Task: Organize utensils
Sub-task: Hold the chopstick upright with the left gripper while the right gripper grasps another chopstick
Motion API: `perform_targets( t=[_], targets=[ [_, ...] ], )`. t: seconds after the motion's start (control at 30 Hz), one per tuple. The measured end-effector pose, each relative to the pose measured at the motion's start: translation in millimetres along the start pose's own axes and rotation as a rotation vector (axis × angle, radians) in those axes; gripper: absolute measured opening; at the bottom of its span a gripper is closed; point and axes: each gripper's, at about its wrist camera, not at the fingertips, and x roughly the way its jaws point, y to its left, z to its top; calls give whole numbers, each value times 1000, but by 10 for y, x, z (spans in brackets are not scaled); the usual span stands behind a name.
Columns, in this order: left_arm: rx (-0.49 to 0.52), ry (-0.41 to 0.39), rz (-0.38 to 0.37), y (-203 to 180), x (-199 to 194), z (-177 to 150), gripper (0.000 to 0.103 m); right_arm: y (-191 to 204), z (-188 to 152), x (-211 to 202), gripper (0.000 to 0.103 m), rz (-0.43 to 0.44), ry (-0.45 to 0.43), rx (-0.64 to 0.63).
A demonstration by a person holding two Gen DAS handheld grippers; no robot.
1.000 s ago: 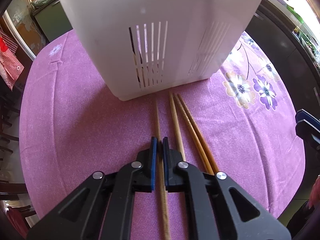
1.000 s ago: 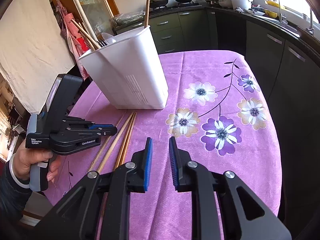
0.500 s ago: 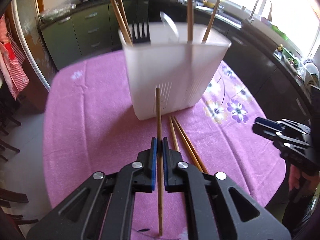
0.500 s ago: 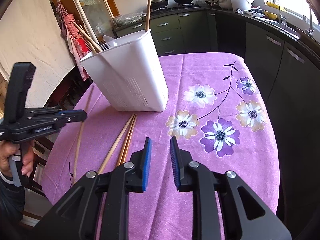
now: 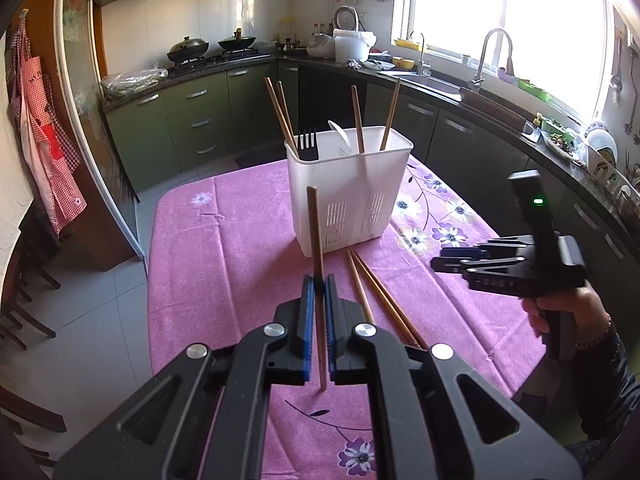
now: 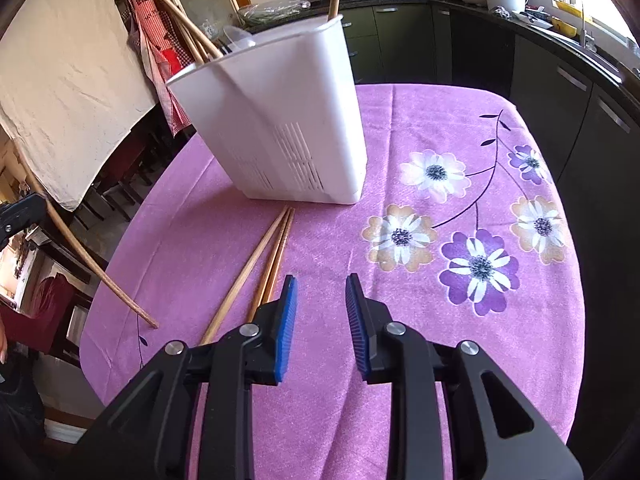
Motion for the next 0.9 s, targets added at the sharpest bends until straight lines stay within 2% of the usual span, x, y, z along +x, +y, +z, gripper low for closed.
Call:
perform_targets(
  t=[0.17, 0.3, 0.4, 0.53, 0.77, 0.9],
  targets=[
    [-4, -7, -4, 45, -55, -57, 6, 138, 98, 415, 25, -20, 91, -34],
    [-4, -9, -8, 61, -60, -72, 6, 252, 186, 631, 25, -29, 129, -54],
    [0, -9, -11, 55, -68, -71, 6, 321, 236, 715, 23, -14, 147, -56],
    [-1, -8, -11, 62, -75, -73, 6, 363, 259, 771, 19, -38, 162, -70],
    [-1, -9, -9, 53, -73, -80, 6, 441, 272, 831, 19, -64, 179, -95],
    [-1, -9, -10, 60, -75, -79, 6, 662, 271, 930, 19, -102, 184, -140]
  ],
)
